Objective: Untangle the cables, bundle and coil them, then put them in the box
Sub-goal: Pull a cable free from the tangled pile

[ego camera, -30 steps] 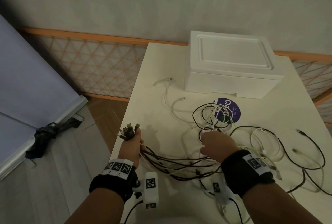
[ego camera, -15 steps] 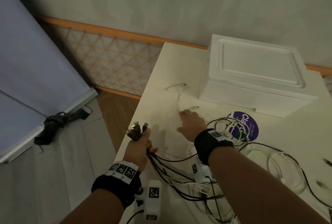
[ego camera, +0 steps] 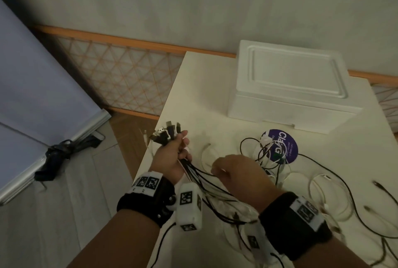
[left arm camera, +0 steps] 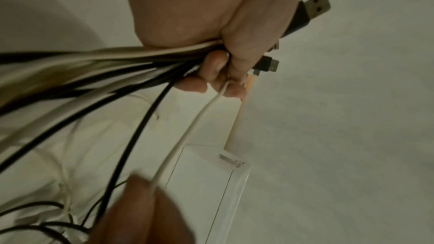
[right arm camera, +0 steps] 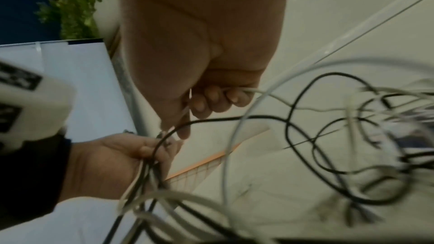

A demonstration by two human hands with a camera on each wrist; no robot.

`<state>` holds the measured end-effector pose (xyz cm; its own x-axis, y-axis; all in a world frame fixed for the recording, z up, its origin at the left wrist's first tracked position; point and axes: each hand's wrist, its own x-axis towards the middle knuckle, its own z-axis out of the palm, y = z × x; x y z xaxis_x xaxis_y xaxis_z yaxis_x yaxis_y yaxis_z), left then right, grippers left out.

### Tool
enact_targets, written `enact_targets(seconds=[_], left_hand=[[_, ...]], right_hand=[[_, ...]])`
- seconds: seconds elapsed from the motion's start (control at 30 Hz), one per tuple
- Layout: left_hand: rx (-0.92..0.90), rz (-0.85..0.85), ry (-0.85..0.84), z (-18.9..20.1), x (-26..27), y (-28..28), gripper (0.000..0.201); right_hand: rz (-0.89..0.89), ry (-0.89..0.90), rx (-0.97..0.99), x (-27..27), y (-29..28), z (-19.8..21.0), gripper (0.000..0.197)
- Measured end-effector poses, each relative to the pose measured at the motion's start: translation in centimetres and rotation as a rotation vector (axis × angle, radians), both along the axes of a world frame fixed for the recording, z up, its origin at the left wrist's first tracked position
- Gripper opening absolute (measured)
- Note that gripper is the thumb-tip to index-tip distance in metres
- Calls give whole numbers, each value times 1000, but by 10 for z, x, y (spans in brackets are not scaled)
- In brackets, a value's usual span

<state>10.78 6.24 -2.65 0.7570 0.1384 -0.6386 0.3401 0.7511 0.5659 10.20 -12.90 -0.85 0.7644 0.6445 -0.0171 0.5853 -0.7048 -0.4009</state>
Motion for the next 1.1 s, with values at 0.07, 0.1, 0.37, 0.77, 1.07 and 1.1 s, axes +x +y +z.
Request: enact_targets(seconds=[0.07,0.1,0.37,0.77,1.07,1.1], left_hand=[[60,8,12,1,0,-1,18],[85,24,13,3,-1,-2,16],[200,159,49,10,-10,3,15],[670,-18,82,16,-36,-32,24],[682,-565,-373,61,-62,-113,17],[623,-488,-366,60,-62,-111,22]], right_hand=[[-82,-48,22,-7,-26,-1,58],[-128,-73,4,-10,-39,-2,64],[-243,-7,-289,-31,-139,-25,56],[-180,20,-249,-28,-133,15,44],[-76,80,287,-10,-75,49,24],[-79,124,301,-10,-80,50,26]])
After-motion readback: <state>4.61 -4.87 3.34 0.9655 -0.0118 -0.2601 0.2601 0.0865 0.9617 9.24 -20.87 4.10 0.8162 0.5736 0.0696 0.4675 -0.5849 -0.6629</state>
